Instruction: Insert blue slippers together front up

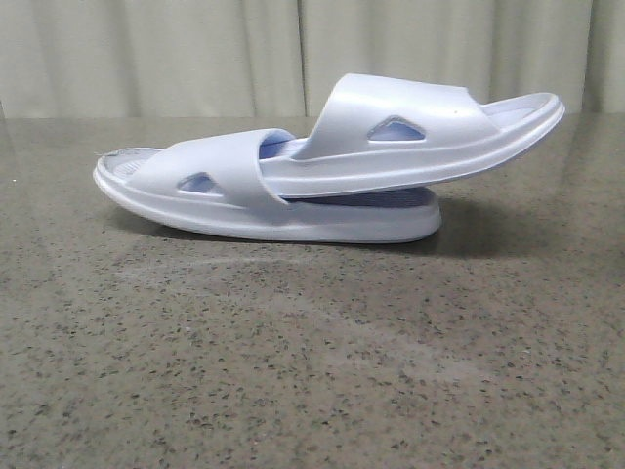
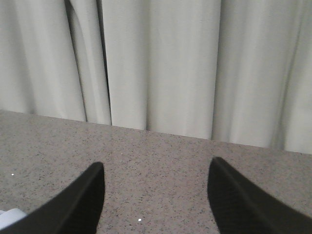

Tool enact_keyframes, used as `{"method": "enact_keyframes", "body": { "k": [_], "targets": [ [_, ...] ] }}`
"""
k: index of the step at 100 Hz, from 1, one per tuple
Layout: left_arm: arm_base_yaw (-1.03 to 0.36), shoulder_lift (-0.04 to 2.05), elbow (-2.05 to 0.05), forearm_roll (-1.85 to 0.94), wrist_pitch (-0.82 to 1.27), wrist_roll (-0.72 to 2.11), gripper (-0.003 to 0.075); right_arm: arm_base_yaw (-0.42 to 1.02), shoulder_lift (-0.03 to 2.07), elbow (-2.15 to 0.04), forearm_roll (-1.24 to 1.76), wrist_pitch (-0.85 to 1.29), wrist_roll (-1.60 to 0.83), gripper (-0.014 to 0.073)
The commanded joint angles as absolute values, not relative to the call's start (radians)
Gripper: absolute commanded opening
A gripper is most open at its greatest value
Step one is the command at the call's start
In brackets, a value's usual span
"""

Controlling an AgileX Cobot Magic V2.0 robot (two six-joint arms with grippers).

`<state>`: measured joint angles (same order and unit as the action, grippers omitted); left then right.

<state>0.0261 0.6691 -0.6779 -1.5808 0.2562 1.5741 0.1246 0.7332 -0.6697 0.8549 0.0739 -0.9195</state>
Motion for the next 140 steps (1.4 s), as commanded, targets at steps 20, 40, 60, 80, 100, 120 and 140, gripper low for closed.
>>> {"method": "enact_keyframes", "body": {
  "k": [20, 40, 60, 80, 100, 120, 140],
  "targets": [
    [-0.006, 0.462, -0.540, -1.616, 0.174, 1.562, 0.0339, 0.121, 0.562, -0.593, 0.840, -0.031, -0.934, 0.0397],
    [-0.006, 0.332, -0.391, -1.650, 0.126, 1.537, 0.0339, 0.121, 0.356, -0.464, 0.825, 0.039, -0.934, 0.0397],
    [-0.006, 0.258, -0.294, -1.650, 0.126, 1.537, 0.0339, 0.121, 0.143, -0.335, 0.827, 0.085, -0.934, 0.0397],
    [-0.006, 0.235, -0.221, -1.657, 0.126, 1.537, 0.0339, 0.121, 0.040, -0.247, 0.827, 0.172, -0.934, 0.0392],
    [-0.006, 0.235, -0.162, -1.657, 0.126, 1.537, 0.0339, 0.121, 0.036, -0.221, 0.827, 0.049, -0.934, 0.0392],
    [-0.006, 0.235, -0.149, -1.657, 0.126, 1.537, 0.0334, 0.121, 0.036, -0.217, 0.827, 0.049, -0.934, 0.0346],
    [-0.006, 0.235, -0.149, -1.657, 0.131, 1.537, 0.0152, 0.121, 0.036, -0.217, 0.827, 0.051, -0.934, 0.0065]
  ]
}}
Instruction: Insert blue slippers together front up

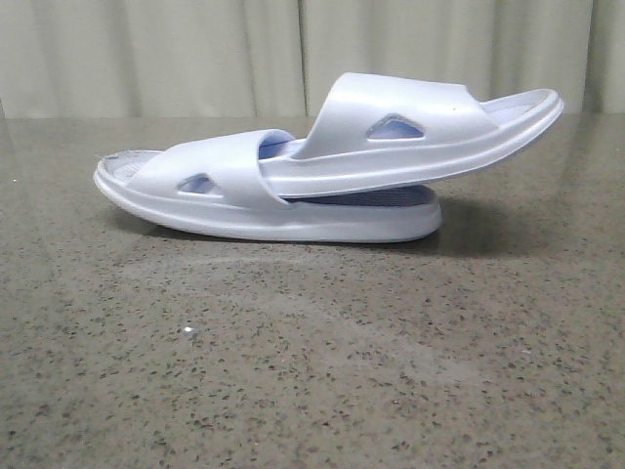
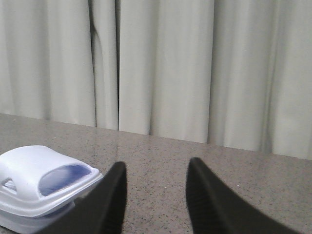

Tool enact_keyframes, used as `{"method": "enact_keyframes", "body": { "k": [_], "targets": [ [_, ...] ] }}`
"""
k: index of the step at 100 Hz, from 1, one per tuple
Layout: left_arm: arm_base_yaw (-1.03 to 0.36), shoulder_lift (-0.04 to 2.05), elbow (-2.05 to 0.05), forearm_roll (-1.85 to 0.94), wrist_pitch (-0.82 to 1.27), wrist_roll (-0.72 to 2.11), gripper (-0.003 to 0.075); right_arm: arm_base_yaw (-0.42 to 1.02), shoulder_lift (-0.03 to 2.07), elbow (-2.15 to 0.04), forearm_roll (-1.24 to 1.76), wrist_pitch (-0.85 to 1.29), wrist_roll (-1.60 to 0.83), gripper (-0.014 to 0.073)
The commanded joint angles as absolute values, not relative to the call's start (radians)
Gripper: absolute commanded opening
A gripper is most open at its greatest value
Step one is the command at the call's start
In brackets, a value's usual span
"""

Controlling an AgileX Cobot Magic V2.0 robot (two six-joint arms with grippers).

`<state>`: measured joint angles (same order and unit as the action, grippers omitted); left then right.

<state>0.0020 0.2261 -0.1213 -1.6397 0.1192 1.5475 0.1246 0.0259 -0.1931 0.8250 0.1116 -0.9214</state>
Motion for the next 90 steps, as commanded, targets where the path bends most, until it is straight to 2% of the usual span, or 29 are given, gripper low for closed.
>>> {"method": "enact_keyframes", "body": {
  "k": [1, 10, 14, 90],
  "targets": [
    [-0.006, 0.235, -0.149, -1.657, 0.134, 1.537, 0.0134, 0.121, 0.036, -0.217, 0.827, 0.051, -0.934, 0.0055],
    [-0.006, 0.235, -0.149, -1.657, 0.134, 1.537, 0.0013, 0.121, 0.036, -0.217, 0.827, 0.051, -0.934, -0.0064],
    [-0.006, 0.235, -0.149, -1.657, 0.134, 1.537, 0.0016, 0.121, 0.036, -0.217, 0.827, 0.051, -0.934, -0.0106],
    [-0.024, 0.235, -0.149, -1.657, 0.169, 1.537, 0.0016, 0.121, 0.036, -0.217, 0.827, 0.053, -0.934, -0.0107]
  ]
}}
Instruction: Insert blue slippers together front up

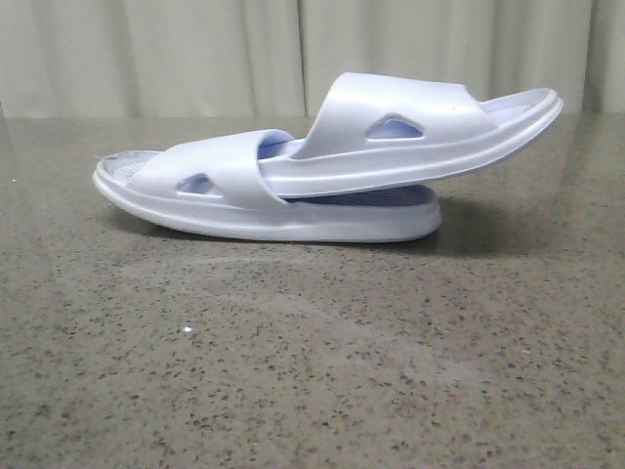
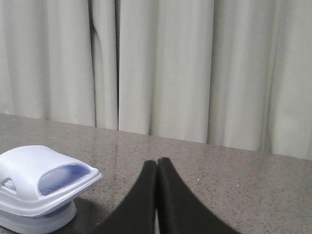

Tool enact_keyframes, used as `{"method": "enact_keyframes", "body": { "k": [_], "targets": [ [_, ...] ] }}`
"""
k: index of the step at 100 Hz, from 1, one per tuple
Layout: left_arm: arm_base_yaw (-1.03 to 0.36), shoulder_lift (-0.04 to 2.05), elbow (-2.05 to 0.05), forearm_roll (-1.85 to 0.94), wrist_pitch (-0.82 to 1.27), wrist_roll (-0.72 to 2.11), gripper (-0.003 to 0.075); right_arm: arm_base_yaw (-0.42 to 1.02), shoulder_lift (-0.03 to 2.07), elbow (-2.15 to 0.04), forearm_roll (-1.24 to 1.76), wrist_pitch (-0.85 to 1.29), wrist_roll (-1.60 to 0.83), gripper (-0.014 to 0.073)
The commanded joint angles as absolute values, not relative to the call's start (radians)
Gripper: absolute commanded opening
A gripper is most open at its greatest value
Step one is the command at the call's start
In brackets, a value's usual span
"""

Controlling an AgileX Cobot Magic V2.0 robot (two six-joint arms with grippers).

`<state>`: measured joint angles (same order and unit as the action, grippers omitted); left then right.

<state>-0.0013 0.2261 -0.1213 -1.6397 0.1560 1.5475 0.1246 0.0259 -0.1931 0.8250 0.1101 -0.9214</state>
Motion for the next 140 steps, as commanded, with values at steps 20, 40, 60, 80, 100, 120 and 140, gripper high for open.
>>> {"method": "enact_keyframes", "body": {
  "k": [20, 40, 60, 80, 100, 120, 140],
  "targets": [
    [-0.056, 0.235, -0.149, -1.657, 0.169, 1.537, 0.0016, 0.121, 0.036, -0.217, 0.827, 0.053, -0.934, -0.0107],
    [-0.060, 0.235, -0.142, -1.657, 0.143, 1.537, 0.0016, 0.121, 0.036, -0.217, 0.827, 0.053, -0.934, -0.0107],
    [-0.063, 0.187, -0.116, -1.419, 0.128, 1.416, 0.0016, 0.121, 0.036, -0.217, 0.827, 0.053, -0.934, -0.0107],
    [-0.063, 0.103, -0.116, -0.637, 0.145, 0.631, 0.0016, 0.121, 0.036, -0.217, 0.827, 0.053, -0.934, -0.0107],
    [-0.063, 0.048, -0.050, -0.280, 0.112, 0.243, 0.0016, 0.121, 0.036, -0.217, 0.827, 0.053, -0.934, -0.0107],
    [-0.063, 0.009, 0.010, -0.093, 0.021, 0.061, 0.0016, 0.121, 0.036, -0.217, 0.827, 0.053, -0.934, -0.0107],
    [-0.063, -0.033, 0.012, 0.035, 0.000, -0.026, 0.0016, 0.121, 0.036, -0.217, 0.827, 0.053, -0.934, -0.0107]
  ]
}}
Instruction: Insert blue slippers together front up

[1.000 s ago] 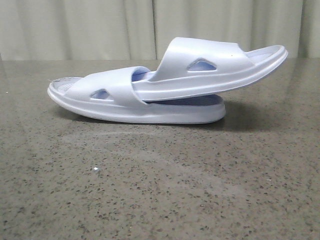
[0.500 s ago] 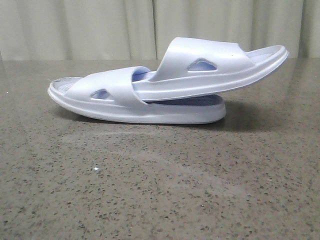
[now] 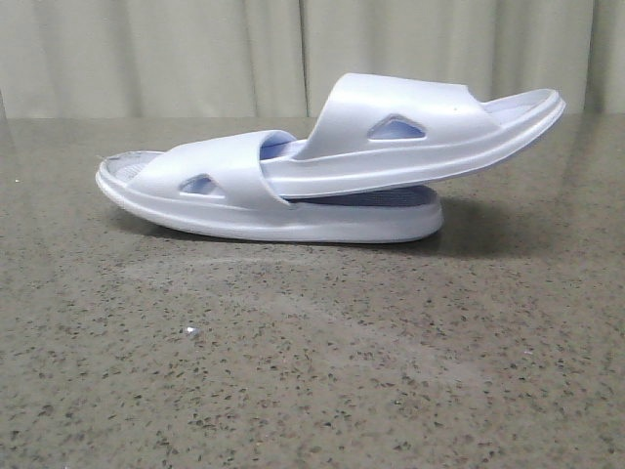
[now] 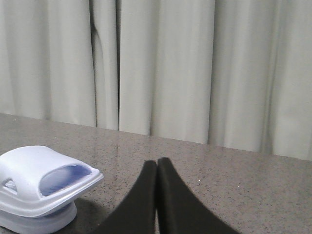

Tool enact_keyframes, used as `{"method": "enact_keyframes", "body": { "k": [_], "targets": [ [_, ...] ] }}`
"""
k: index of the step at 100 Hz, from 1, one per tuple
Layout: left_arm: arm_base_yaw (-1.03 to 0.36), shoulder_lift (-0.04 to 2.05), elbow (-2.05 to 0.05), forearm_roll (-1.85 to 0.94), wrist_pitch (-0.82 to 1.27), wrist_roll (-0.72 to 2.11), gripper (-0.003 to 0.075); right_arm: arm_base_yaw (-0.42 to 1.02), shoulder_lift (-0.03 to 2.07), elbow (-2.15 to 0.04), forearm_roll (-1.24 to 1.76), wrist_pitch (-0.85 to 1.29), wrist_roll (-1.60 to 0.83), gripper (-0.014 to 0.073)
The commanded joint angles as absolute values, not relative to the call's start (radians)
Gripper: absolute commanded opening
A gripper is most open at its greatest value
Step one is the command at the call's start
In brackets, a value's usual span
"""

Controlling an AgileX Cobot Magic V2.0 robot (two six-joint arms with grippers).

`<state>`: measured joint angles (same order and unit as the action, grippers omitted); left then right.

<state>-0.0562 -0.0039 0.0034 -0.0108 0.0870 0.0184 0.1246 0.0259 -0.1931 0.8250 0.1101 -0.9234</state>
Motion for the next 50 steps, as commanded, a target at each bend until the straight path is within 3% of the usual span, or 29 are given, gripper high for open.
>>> {"method": "enact_keyframes", "body": {
  "k": [1, 50],
  "targets": [
    [-0.063, -0.033, 0.012, 0.037, 0.000, -0.026, 0.0016, 0.121, 0.036, -0.217, 0.827, 0.053, -0.934, -0.0107],
    [-0.063, -0.033, 0.012, -0.042, 0.000, -0.026, 0.0016, 0.121, 0.036, -0.217, 0.827, 0.051, -0.934, -0.0107]
  ]
}}
